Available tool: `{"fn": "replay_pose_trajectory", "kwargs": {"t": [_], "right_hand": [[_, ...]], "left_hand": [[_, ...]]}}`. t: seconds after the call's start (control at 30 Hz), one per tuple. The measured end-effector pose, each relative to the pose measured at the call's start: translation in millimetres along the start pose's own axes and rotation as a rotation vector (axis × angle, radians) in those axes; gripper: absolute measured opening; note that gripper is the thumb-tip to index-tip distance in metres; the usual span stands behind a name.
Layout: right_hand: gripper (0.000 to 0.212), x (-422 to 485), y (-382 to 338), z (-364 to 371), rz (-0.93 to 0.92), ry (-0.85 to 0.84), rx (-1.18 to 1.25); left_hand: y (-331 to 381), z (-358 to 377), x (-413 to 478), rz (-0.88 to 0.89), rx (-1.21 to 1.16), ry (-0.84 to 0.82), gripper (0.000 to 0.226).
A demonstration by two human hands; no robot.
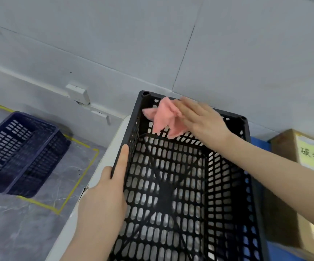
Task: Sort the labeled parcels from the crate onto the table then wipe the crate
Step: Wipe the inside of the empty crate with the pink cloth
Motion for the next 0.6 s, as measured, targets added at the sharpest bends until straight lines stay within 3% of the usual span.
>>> {"fn": "replay_pose_trajectory", "kwargs": {"t": [0.1, 0.23, 0.37, 0.43, 0.53, 0.6], "right_hand": [[0.031, -1.8, 3.9, -11.5, 0.159, 0.257, 0.039], [0.055, 0.5, -14.9, 25.7, 0.298, 0.139, -0.013], [0.066, -6.9, -11.8, 49.0, 0.259, 0.092, -0.053], [0.072, -11.9, -16.9, 67.1, 0.223, -0.095, -0.083], [0.083, -31.3, -37.4, 106.6, 0.198, -0.591, -0.014], [0.081, -40.6, -47.2, 122.7, 0.217, -0.735, -0.039]], "left_hand": [[-1.1, 1.0, -0.3, 0.008, -0.025, 0.003, 0.116], [-1.2, 0.0, -0.6, 0.011, -0.046, 0.018, 0.115], [-1.1, -2.0, -0.6, 0.005, -0.035, 0.024, 0.114], [-0.3, -4.3, -1.1, -0.002, -0.031, 0.036, 0.113], [-0.7, -4.1, -1.4, -0.002, -0.022, 0.024, 0.111], [-0.4, -1.9, -0.5, -0.004, -0.019, 0.036, 0.111]]}}
Point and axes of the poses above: each hand's wrist, its own x-axis towards the middle knuckle, its own z-axis out of the palm, y = z × x, the point moved 4 cm from there along x, towards the middle knuckle, and after that the axes turned 13 degrees about x, right-handed, at the moved point
